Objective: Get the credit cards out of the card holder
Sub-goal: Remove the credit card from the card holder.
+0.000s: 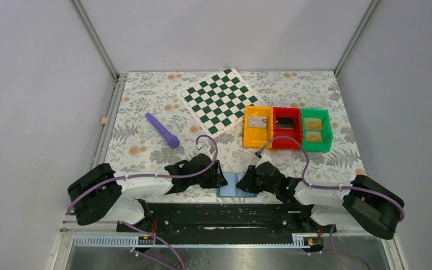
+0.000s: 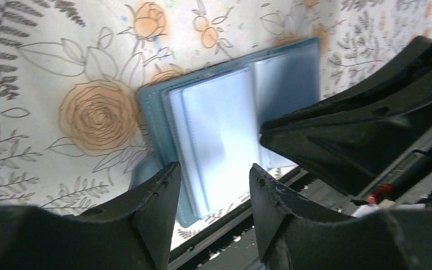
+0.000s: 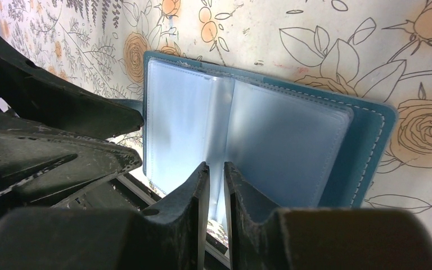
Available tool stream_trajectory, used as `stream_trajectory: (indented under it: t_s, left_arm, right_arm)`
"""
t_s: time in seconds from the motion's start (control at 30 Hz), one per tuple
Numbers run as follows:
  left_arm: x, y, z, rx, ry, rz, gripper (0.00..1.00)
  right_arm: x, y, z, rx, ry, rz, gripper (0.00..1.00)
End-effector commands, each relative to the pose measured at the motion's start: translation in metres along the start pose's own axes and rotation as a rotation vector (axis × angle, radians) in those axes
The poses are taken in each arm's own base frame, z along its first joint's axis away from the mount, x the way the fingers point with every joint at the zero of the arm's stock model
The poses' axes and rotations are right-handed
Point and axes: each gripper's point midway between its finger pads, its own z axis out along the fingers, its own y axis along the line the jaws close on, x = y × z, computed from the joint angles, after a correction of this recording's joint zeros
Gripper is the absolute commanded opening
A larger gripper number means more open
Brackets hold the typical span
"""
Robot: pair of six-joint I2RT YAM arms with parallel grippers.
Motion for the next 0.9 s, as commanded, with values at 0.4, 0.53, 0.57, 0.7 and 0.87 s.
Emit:
stream_trajectory:
  t_s: [0.4, 0.53, 0.57, 0.7, 0.87]
  left_arm:
    - [-0.009, -0.016, 0.008, 0.004, -0.028, 0.047, 0.48]
    - [-0.008, -0.019, 0.010, 0.010, -0.022, 0.048, 0.48]
    - [-0.008, -0.020, 0.011, 0.013, -0.021, 0.048, 0.48]
    - [-0.009, -0.029, 0.010, 0.046, -0.021, 0.050, 0.48]
    - [-0.006, -0.043, 0.007, 0.109, -0.005, 0.046, 0.48]
  right_arm:
    - [0.022, -0.033, -0.004, 0.115, 0.074, -0.029, 0.24]
    - [0.021, -0.032, -0.003, 0.114, 0.074, -0.032, 0.24]
    - [0.021, -0.032, -0.003, 0.113, 0.074, -0.030, 0.24]
    - [0.021, -0.031, -0.002, 0.111, 0.079, -0.034, 0.24]
    - [0.022, -0.030, -0.001, 0.104, 0.081, -0.033, 0.24]
